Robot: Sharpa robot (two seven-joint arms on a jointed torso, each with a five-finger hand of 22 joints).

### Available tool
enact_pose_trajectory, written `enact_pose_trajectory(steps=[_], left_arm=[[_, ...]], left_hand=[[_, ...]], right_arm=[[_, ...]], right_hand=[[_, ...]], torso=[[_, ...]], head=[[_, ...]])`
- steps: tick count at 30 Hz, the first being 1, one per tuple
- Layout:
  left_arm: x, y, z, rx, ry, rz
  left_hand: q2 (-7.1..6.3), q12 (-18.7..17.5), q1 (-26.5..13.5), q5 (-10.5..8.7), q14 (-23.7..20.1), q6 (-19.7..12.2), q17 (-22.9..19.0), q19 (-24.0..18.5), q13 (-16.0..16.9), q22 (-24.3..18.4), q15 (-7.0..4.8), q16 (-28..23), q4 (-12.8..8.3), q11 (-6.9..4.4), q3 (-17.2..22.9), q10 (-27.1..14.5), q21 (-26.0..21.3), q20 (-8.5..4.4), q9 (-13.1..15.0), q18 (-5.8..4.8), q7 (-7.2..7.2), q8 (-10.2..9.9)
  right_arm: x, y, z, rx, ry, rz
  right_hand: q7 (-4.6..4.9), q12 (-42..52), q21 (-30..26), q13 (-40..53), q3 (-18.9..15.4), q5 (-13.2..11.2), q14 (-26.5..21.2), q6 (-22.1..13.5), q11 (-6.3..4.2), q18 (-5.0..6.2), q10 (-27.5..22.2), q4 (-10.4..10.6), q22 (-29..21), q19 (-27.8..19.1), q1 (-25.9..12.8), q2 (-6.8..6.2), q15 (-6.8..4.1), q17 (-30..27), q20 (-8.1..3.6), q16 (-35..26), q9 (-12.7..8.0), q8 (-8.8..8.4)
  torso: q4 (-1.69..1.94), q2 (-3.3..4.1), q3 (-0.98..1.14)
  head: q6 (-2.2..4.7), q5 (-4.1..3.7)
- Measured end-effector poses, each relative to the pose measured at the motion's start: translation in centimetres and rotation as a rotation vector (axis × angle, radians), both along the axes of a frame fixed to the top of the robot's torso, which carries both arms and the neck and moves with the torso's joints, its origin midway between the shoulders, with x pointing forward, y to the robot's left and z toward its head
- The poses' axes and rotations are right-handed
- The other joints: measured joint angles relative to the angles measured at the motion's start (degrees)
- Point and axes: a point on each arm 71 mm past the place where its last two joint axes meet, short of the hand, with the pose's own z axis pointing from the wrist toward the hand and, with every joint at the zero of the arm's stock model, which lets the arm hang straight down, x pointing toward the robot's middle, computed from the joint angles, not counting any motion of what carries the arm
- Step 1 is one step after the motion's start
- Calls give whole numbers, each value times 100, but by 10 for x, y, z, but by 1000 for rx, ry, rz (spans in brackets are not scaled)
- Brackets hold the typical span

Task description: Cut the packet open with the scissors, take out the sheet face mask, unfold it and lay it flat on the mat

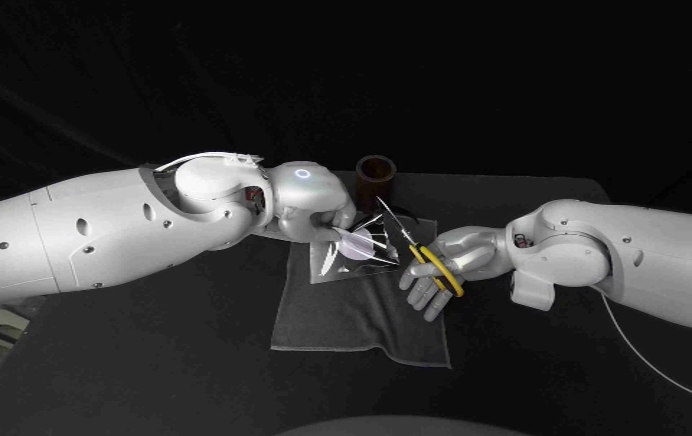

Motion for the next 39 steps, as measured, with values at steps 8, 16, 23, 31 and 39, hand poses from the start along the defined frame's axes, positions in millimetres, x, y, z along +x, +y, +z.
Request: enact_pose_trajectory(steps=[8,16,23,31,39], left_arm=[[0,0,0,1,0,1],[0,0,0,2,1,2],[0,0,0,3,2,2],[0,0,0,4,4,2],[0,0,0,5,5,1]], left_hand=[[0,-1,0,-3,0,1,0,0,-1,-1,0,0,0,0,0,0,0,0,0,0,1,-1],[0,-5,0,-16,0,16,0,0,-2,-1,0,0,-1,0,-1,0,0,0,0,0,16,-17],[0,-5,0,-21,0,16,0,0,4,-2,0,0,11,0,10,0,0,0,0,0,15,-24],[0,-6,0,0,0,14,0,0,5,-4,0,0,11,0,10,0,0,0,0,0,13,-11],[0,-16,0,0,0,13,0,0,5,-6,0,0,10,0,10,0,0,0,0,0,12,-11]], right_arm=[[-1,0,0,0,1,4],[-2,1,0,1,5,14],[-4,3,0,3,11,28],[-4,5,-1,1,17,38],[-4,5,-1,1,14,33]], right_hand=[[-10,0,0,0,162,0,-19,-29,-7,0,-7,2,1,-10,-80,-125,-17,-19,6,0,-13,55],[-20,0,0,7,232,0,-61,-40,-25,0,-27,0,1,-41,-78,-141,-17,-18,-5,0,-14,99],[-20,22,0,7,264,0,-62,-40,-24,1,-26,0,1,-41,-94,-156,-16,-4,-4,0,-14,99],[1,60,0,13,311,0,12,-16,-69,1,19,-15,6,-50,-102,-163,60,31,5,102,-14,189],[56,425,156,69,187,0,760,513,-260,9,586,-36,59,196,88,156,-4,207,-18,649,-14,536]], torso=[[-1,-1,0],[3,-1,0],[3,-2,-1],[4,-1,-2],[3,-1,0]], head=[[-2,3],[-8,7],[-25,10],[-31,20],[-40,26]])
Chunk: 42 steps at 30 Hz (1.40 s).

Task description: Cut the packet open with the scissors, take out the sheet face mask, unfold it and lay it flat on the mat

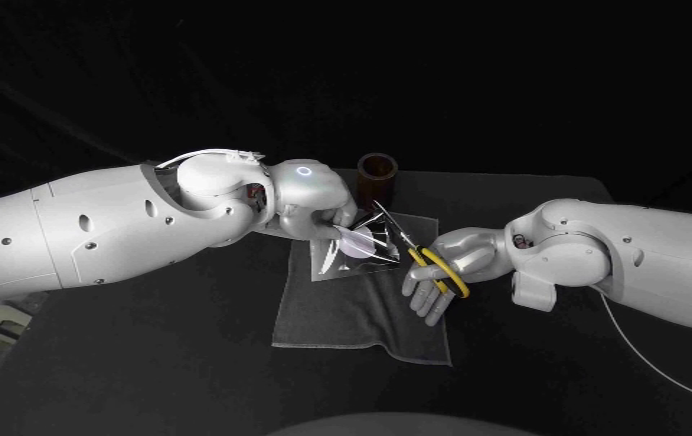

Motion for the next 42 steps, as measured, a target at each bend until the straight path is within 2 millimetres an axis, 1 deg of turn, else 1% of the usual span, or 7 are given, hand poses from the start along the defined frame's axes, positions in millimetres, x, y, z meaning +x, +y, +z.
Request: enact_pose_trajectory(steps=[6,12,19,26,29,33,42], left_arm=[[0,0,0,0,0,0],[0,0,0,0,1,0],[0,0,0,1,1,0],[0,0,0,1,1,1],[1,1,0,1,1,4],[1,4,0,1,2,10],[2,14,0,-9,13,34]], left_hand=[[0,0,0,0,0,0,0,0,0,1,0,0,0,0,0,0,0,0,0,0,-1,0],[0,0,0,-1,0,0,0,0,0,4,0,0,-1,0,-1,0,0,0,0,-1,-1,-3],[0,0,0,-3,0,-1,0,0,-1,4,0,0,-1,0,-1,0,0,0,0,-1,-1,-6],[0,-1,0,-18,0,-1,0,0,-1,4,0,0,-1,0,-1,0,23,0,0,-2,-1,-17],[0,-1,0,-20,0,-1,0,0,6,4,0,0,-1,0,-1,0,23,0,0,3,-2,-19],[0,-1,0,-21,0,-1,0,0,6,4,0,0,-2,0,-1,0,23,0,0,56,-2,-27],[0,-2,0,0,0,-1,0,0,6,3,0,0,-2,0,-2,0,23,0,0,56,-2,-28]], right_arm=[[2,0,0,0,-12,-15],[3,-1,0,0,-28,-27],[5,-2,0,-4,-49,-37],[7,-6,1,-9,-70,-62],[8,-8,1,-8,-79,-79],[8,-10,3,2,-92,-103],[10,-16,9,60,-155,-199]], right_hand=[[87,441,262,209,-356,0,1061,852,-249,48,942,-9,83,460,281,400,-402,394,-166,583,192,368],[-263,800,519,558,-759,0,1792,1510,-608,47,1520,0,169,1013,514,723,-754,974,-463,1076,557,632],[-529,1201,688,1029,-1231,0,2099,1824,-719,16,1653,-7,221,1410,573,827,-950,1635,-658,1447,1097,878],[-471,1233,697,1265,-1320,0,2102,1703,-721,-13,1655,-8,218,1459,535,864,-964,1989,-675,1473,1393,819],[-220,858,504,1201,-1320,0,1632,1344,-717,-10,1651,-8,123,1269,605,934,-771,2008,-534,1095,1414,446],[113,185,290,891,-1336,0,929,653,-322,-7,924,-24,20,867,861,1147,-438,1840,-273,521,1327,-155],[111,108,232,592,-1348,35,940,804,-275,-3,790,-376,-16,696,1304,1126,-354,1648,-160,328,1119,-515]], torso=[[-1,0,0],[-1,0,-2],[-1,0,-3],[1,-1,-3],[1,-1,-3],[-1,0,-1],[-8,0,1]], head=[[-5,1],[-9,-5],[-15,-15],[5,-29],[32,-35],[62,-44],[138,-91]])
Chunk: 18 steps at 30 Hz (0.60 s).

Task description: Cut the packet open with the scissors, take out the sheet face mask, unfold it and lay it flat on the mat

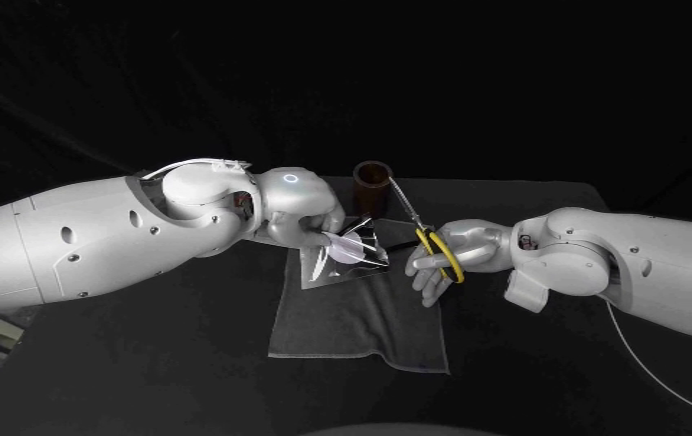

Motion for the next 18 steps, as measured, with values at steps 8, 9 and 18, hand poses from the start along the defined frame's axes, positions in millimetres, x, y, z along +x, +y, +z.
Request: enact_pose_trajectory(steps=[8,9,18], left_arm=[[0,10,1,-18,20,27],[0,11,1,-21,22,31],[2,28,1,-56,60,82]], left_hand=[[0,0,0,0,0,0,0,0,-1,0,0,0,0,0,0,0,0,0,0,-1,0,11],[0,0,0,0,0,0,0,0,-1,-1,0,0,0,0,0,0,0,0,0,-2,0,11],[0,-1,0,0,0,-1,0,0,-1,-1,0,0,-1,0,-1,0,0,0,0,-4,-1,11]], right_arm=[[5,-6,7,47,-105,-112],[5,-7,8,48,-117,-123],[9,-19,14,-14,-259,-193]], right_hand=[[51,0,14,-209,6,0,167,310,-24,-2,79,-340,30,42,347,21,-70,-54,-42,0,-193,-284],[31,-2,33,-229,8,0,170,331,-25,-2,97,-370,35,44,350,19,-73,-58,-44,0,-207,-308],[-46,-177,99,-488,7,0,280,616,-83,-8,222,-653,57,116,615,-89,-143,-107,-115,-57,-397,-624]], torso=[[-1,0,2],[0,-1,2],[1,-7,-1]], head=[[65,-45],[70,-51],[138,-86]])
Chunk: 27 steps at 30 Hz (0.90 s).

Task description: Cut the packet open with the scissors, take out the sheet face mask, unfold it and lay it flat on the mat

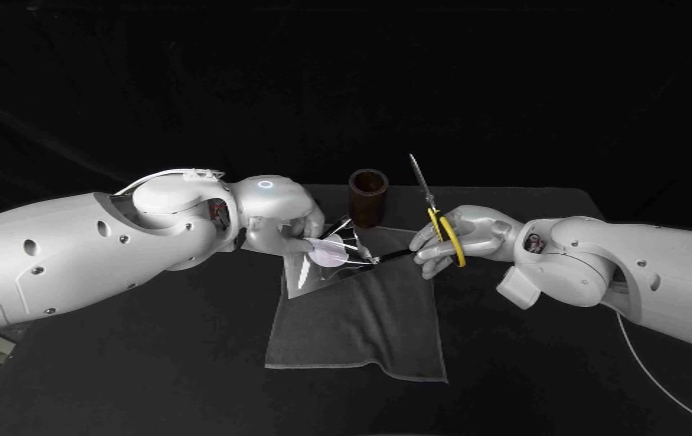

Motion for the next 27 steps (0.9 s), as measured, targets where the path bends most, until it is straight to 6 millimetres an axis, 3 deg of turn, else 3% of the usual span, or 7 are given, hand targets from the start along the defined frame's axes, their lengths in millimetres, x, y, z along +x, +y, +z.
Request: enact_pose_trajectory(steps=[13,23,27], left_arm=[[0,13,1,-58,55,52],[0,15,1,-78,74,64],[1,15,1,-81,78,66]], left_hand=[[0,-3,0,-15,0,0,0,0,5,-1,0,0,-1,0,-1,0,0,0,0,-4,0,-6],[0,-4,0,-12,0,0,0,0,4,-2,0,0,-5,0,-5,0,0,0,0,-6,0,-19],[0,-4,0,1,0,0,0,0,4,-3,0,0,9,0,9,0,0,0,0,-8,0,-22]], right_arm=[[46,-18,39,-334,-279,-30],[83,9,73,-677,-471,5],[93,22,87,-810,-547,21]], right_hand=[[37,-119,0,-144,3,45,-54,38,-11,1,11,-50,-6,-33,88,-19,54,-71,33,-139,-137,-243],[57,-165,-32,-165,3,45,-116,18,2,8,-6,-50,-21,-95,88,-19,115,-110,51,-209,-173,-321],[5,-165,-32,-164,3,21,-103,116,-2,9,-1,-49,-20,-96,122,-44,102,-118,52,-209,-181,-321]], torso=[[5,-5,-6],[3,5,-4],[5,7,-1]], head=[[227,-34],[354,-18],[378,-13]])
